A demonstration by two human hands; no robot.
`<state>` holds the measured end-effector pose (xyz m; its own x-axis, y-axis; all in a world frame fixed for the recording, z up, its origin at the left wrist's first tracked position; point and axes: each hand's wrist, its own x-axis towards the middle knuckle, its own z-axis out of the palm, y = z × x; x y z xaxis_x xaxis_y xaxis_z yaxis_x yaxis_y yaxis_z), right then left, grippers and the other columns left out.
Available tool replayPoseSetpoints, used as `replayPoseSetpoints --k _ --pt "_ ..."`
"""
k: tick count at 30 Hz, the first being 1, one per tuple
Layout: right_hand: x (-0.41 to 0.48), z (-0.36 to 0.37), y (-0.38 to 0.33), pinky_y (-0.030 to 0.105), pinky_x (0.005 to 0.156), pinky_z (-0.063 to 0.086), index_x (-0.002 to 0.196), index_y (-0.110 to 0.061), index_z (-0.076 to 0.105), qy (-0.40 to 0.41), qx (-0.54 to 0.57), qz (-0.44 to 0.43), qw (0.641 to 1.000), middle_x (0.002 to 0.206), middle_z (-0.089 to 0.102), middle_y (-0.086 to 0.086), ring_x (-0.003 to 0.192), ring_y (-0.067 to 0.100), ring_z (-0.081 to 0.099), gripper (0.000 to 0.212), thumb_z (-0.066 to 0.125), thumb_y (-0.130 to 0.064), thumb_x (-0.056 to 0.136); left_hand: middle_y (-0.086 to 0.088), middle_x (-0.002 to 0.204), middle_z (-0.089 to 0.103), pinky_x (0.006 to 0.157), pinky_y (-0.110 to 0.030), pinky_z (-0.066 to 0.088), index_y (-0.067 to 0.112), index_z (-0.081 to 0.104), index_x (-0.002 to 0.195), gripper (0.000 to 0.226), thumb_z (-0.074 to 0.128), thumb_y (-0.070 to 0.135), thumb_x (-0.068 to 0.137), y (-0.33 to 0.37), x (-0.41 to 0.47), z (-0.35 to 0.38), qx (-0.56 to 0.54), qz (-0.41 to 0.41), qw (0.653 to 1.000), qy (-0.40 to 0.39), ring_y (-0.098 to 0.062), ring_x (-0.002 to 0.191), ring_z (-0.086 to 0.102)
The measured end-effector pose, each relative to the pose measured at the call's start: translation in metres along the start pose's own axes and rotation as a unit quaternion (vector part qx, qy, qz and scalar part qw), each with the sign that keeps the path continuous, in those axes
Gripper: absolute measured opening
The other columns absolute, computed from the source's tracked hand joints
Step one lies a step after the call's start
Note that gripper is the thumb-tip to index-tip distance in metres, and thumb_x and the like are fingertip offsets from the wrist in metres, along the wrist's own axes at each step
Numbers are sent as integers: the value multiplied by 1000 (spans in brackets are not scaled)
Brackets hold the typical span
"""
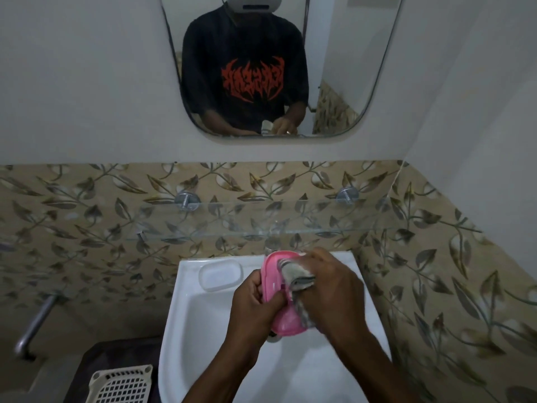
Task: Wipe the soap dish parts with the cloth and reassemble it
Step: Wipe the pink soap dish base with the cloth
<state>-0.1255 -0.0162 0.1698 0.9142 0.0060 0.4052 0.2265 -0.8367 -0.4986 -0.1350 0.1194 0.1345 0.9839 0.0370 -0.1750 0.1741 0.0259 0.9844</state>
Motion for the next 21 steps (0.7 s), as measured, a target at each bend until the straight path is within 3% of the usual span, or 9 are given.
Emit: replayPoseSetpoints --k 2,6,9,11,13,17,19,21 --pt "5 -3 7 35 67 58 96 -26 72 26 23 31 999 87 68 -4 73 13 66 31 58 -45 77 3 98 75 74 -32 61 24 65 113 46 71 27 68 -1 -1 -1 3 7 1000 -1 -16 89 72" --pt "-7 4 -7 18 64 52 91 -28 73 5 21 -17 1000 81 68 -6 68 9 65 20 72 -39 74 8 105 72 81 -32 60 29 61 117 59 76 46 62 2 2 -7 27 15 999 6 -11 95 69" --pt "-11 1 -2 16 57 49 87 -31 71 6 11 -22 1000 77 65 -10 63 3 60 15 69 -41 76 9 101 73 75 -29 60 32 63 111 57 77 51 59 3 2 -10 24 20 999 -14 -10 92 70" --pt "-3 -3 3 22 57 53 86 -28 71 46 22 4 999 78 65 -9 64 4 60 23 60 -46 79 6 103 73 76 -31 60 32 62 112 57 72 48 58 2 3 -10 27 25 999 -33 -13 94 70" --pt "2 -4 2 29 55 56 89 -27 72 59 32 2 998 80 65 -7 64 10 63 21 63 -42 78 5 107 71 80 -34 60 31 60 116 60 70 46 58 3 5 -9 35 31 998 -41 -15 98 68" --pt "-5 -3 -4 25 57 56 97 -33 71 -41 -37 -104 993 91 68 -10 71 12 66 34 82 -34 65 6 106 71 82 -30 58 30 62 113 53 73 49 65 7 8 -12 51 43 996 -64 -12 99 68" --pt "-5 -8 1 18 58 51 97 -35 72 -58 -57 -123 989 90 69 -11 71 9 66 32 81 -37 66 9 105 72 82 -28 58 33 62 112 48 73 48 68 8 7 -13 59 37 994 -90 -9 99 68" --pt "2 -14 2 14 54 40 92 -32 74 -13 -60 -107 992 83 66 -10 64 9 62 21 68 -41 75 12 105 71 81 -27 57 35 60 114 43 71 38 72 9 7 -12 73 35 991 -109 -6 97 67"
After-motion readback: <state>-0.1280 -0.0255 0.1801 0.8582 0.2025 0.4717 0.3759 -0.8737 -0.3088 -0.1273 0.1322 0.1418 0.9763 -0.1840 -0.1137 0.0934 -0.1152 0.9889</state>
